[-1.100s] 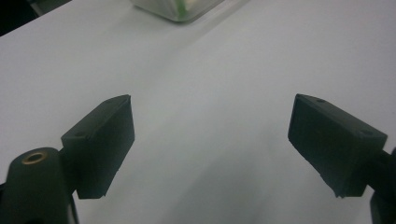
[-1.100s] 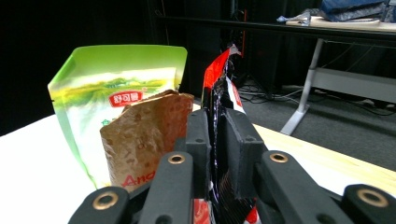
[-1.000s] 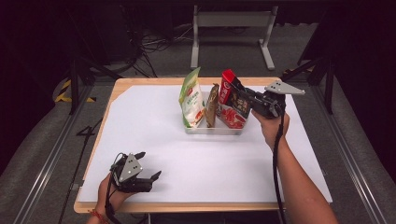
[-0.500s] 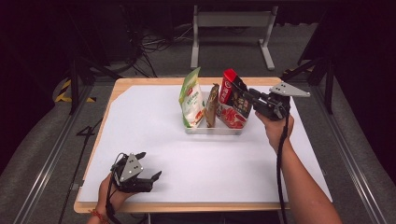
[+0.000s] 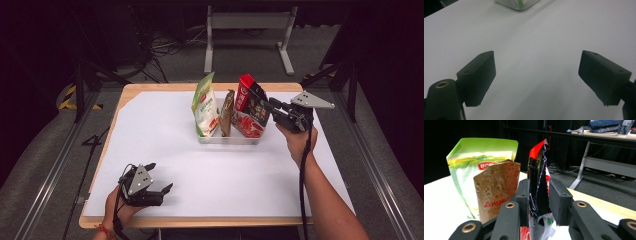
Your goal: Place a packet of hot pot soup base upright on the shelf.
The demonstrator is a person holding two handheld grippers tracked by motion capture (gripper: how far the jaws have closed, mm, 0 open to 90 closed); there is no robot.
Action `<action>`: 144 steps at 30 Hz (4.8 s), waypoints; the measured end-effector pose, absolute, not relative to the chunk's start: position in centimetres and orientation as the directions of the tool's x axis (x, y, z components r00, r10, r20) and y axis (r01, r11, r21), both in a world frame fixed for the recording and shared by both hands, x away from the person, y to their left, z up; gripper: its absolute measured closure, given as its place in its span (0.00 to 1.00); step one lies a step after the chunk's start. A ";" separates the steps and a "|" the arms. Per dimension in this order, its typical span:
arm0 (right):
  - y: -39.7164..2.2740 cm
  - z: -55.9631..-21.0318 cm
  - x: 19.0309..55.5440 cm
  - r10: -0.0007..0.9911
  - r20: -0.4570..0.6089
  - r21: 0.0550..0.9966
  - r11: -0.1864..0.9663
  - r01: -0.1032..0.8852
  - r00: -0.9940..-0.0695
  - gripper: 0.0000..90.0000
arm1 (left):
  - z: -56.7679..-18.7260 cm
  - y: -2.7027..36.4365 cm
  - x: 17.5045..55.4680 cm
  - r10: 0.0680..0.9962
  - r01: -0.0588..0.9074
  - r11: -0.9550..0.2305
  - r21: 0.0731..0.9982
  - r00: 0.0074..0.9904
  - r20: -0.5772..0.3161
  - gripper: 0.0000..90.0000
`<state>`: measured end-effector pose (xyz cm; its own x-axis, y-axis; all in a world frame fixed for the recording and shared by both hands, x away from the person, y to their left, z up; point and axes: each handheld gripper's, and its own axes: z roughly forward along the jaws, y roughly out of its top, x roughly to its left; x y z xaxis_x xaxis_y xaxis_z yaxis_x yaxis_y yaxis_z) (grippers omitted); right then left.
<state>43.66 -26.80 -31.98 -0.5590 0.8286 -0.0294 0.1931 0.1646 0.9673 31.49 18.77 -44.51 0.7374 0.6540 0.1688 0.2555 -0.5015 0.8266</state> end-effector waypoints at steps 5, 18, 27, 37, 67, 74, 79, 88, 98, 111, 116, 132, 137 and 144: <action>-27.0 -32.1 43.4 0.830 -0.038 0.967 0.170 0.188 -0.557 0.77 | -44.5 18.8 31.4 0.658 0.259 -0.498 0.828 0.735 0.166 0.17; -28.3 -32.4 42.4 0.834 -0.050 0.965 0.183 0.190 -0.549 0.79 | -44.4 18.8 31.4 0.661 0.254 -0.498 0.829 0.731 0.173 0.17; -28.9 -33.0 41.8 0.824 -0.063 0.961 0.202 0.188 -0.563 0.88 | -44.5 18.8 31.5 0.660 0.257 -0.501 0.827 0.731 0.173 0.17; -29.2 -33.8 41.2 0.821 -0.072 0.957 0.217 0.193 -0.567 0.87 | -44.5 18.8 31.4 0.660 0.256 -0.501 0.827 0.731 0.173 0.17; -29.4 -36.6 38.9 0.776 -0.128 0.920 0.325 0.217 -0.618 0.72 | -44.6 18.6 31.5 0.655 0.259 -0.506 0.823 0.736 0.171 0.17; -29.6 -37.3 38.2 0.760 -0.139 0.907 0.355 0.225 -0.635 0.69 | -44.6 18.6 31.5 0.656 0.261 -0.504 0.823 0.736 0.168 0.17; -29.8 -37.9 37.7 0.752 -0.143 0.899 0.370 0.233 -0.644 0.63 | -44.6 18.6 31.5 0.653 0.257 -0.508 0.822 0.737 0.173 0.17; -30.4 -38.4 36.9 0.745 -0.154 0.889 0.392 0.238 -0.649 0.54 | -44.6 18.5 31.5 0.655 0.260 -0.507 0.822 0.736 0.170 0.17; -31.4 -39.0 36.1 0.743 -0.160 0.881 0.404 0.246 -0.650 0.44 | -44.5 18.5 31.5 0.653 0.257 -0.511 0.820 0.736 0.176 0.17; -32.1 -39.6 35.3 0.732 -0.169 0.872 0.424 0.246 -0.660 0.30 | -44.5 18.6 31.4 0.655 0.259 -0.508 0.822 0.736 0.173 0.17; -32.4 -39.9 34.9 0.721 -0.180 0.866 0.439 0.240 -0.670 0.26 | -44.5 18.5 31.4 0.652 0.254 -0.508 0.823 0.738 0.175 0.17; -33.5 -40.4 33.8 0.695 -0.201 0.851 0.474 0.228 -0.691 0.19 | -44.5 18.6 31.5 0.657 0.256 -0.502 0.826 0.734 0.172 0.17; -33.9 -40.4 33.5 0.691 -0.201 0.854 0.471 0.222 -0.694 0.18 | -44.5 18.6 31.5 0.657 0.257 -0.503 0.825 0.734 0.173 0.17; -34.1 -40.7 32.9 0.692 -0.198 0.852 0.471 0.227 -0.694 0.18 | -44.5 18.7 31.6 0.661 0.260 -0.498 0.827 0.732 0.168 0.17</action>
